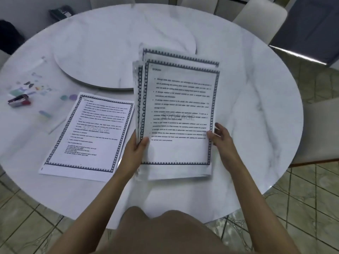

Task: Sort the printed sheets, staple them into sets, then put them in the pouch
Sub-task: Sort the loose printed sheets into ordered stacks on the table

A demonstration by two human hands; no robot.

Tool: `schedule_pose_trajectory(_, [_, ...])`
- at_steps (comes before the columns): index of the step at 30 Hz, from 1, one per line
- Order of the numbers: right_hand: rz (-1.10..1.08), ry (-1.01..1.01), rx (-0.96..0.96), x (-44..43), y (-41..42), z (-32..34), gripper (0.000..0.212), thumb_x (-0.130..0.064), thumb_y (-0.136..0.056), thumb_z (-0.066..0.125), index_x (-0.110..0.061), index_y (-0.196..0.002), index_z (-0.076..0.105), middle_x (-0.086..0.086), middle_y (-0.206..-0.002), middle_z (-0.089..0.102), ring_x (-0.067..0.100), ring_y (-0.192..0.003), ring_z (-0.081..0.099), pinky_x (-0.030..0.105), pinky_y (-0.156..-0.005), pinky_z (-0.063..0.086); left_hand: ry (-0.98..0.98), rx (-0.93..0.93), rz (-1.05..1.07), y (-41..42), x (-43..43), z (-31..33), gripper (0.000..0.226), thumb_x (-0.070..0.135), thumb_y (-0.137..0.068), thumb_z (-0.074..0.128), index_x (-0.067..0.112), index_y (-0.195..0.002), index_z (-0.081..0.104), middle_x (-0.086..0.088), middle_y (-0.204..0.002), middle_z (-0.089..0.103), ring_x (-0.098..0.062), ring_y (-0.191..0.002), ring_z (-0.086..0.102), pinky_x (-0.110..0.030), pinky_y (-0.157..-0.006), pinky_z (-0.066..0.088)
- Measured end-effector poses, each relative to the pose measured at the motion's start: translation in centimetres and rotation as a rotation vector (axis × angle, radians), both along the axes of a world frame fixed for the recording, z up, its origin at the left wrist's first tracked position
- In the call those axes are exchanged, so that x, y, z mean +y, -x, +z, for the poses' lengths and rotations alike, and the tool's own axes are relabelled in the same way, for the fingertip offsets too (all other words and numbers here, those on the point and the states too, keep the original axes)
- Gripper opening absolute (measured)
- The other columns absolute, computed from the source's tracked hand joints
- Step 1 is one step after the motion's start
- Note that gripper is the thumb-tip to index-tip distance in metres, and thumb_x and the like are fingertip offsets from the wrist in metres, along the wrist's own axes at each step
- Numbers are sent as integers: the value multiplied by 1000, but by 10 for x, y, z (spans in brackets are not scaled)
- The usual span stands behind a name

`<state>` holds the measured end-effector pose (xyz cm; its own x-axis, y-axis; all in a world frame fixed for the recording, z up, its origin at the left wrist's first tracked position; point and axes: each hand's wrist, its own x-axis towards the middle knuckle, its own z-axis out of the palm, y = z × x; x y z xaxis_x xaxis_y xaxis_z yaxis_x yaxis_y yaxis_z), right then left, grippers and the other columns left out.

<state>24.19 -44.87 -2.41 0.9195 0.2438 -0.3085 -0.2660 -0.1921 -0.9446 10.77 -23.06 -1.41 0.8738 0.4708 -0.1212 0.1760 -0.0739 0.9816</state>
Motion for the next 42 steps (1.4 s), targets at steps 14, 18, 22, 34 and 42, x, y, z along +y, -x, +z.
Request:
schedule_pose_trajectory(14, [-39,-242,-353,25,13,37,26,-4,-93,50,-27,-104,55,-11,-106,62,-3,-98,60,18,-89,48,-129,-179,142,-13,-7,17,35,24,-93,48,22,-128,44,6,-120,57,8,-109,53,-11,-94,42])
schedule_pose_trajectory(18, [-20,-222,-331,24,23,27,20,-7,-93,52,-26,-96,55,-12,-97,63,-5,-89,60,16,-81,46,-140,-96,146,1,-6,-2,37,35,-86,50,33,-123,45,9,-119,58,-4,-110,55,-18,-91,44])
schedule_pose_trajectory(22, [-16,-226,-316,25,24,28,22,-9,-93,52,-30,-98,55,-14,-99,64,-7,-91,61,14,-80,48,-131,-63,122,5,-4,-1,28,32,-88,56,41,-112,46,17,-109,58,-1,-103,57,-17,-85,44])
schedule_pose_trajectory(34, [32,-268,-403,24,11,47,13,-7,-93,52,-20,-93,52,-6,-94,61,-1,-89,60,16,-80,47,-106,-171,117,-14,6,33,35,10,-86,62,30,-109,46,19,-104,60,11,-92,59,-13,-81,51])
schedule_pose_trajectory(42, [-14,-234,-429,29,7,58,11,-12,-94,51,-18,-86,49,-2,-87,57,9,-84,54,24,-81,48,-52,-195,118,-25,7,49,25,12,-87,60,21,-110,53,17,-100,63,10,-87,63,-10,-74,52])
